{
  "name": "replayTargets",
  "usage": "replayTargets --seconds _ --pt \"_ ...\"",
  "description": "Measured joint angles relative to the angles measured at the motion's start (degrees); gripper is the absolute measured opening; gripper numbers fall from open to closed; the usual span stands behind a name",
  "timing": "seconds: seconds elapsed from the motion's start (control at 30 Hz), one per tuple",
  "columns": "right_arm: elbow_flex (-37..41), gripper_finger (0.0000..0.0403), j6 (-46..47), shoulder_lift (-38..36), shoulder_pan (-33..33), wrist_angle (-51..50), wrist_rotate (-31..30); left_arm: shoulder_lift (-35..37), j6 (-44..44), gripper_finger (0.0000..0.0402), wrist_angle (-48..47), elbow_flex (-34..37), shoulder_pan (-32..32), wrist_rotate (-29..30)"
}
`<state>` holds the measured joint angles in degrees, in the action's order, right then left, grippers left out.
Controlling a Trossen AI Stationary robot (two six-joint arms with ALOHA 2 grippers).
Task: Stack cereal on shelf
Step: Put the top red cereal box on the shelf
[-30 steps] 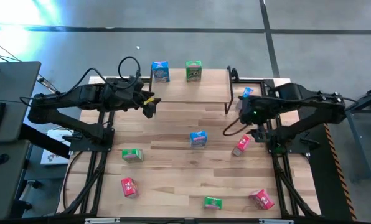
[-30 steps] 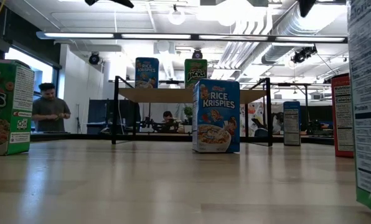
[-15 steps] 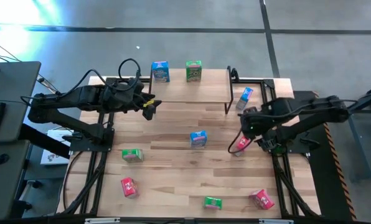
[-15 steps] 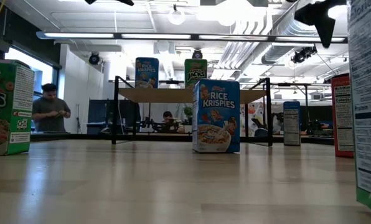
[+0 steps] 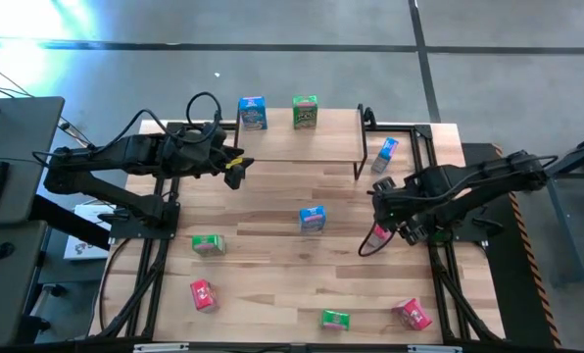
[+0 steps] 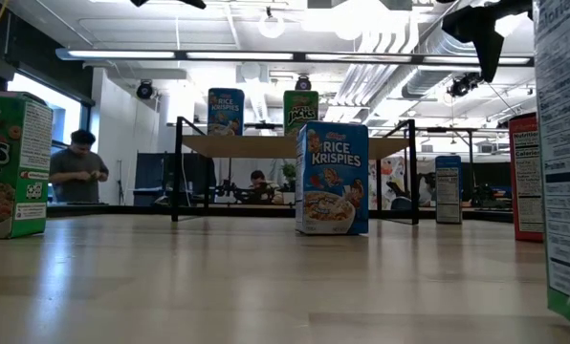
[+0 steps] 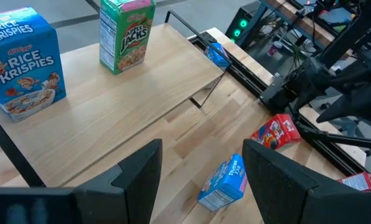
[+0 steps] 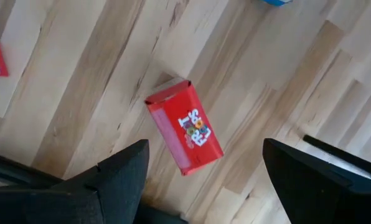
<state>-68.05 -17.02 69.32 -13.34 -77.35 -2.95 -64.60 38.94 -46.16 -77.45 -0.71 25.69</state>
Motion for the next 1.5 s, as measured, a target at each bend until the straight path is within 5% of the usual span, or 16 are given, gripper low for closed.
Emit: replayTargets --seconds 1.03,1.5 --pt "0.0 0.0307 0.48 15.61 0.04 -4.15 -3.01 -0.02 -0.15 0.0214 -0.19 0.0 0.0 -0.02" --pt "-2.25 0.0307 3.5 16.48 0.04 -6.46 -3.02 -0.02 -1.11 0.0214 -0.28 0.0 0.0 -0.02"
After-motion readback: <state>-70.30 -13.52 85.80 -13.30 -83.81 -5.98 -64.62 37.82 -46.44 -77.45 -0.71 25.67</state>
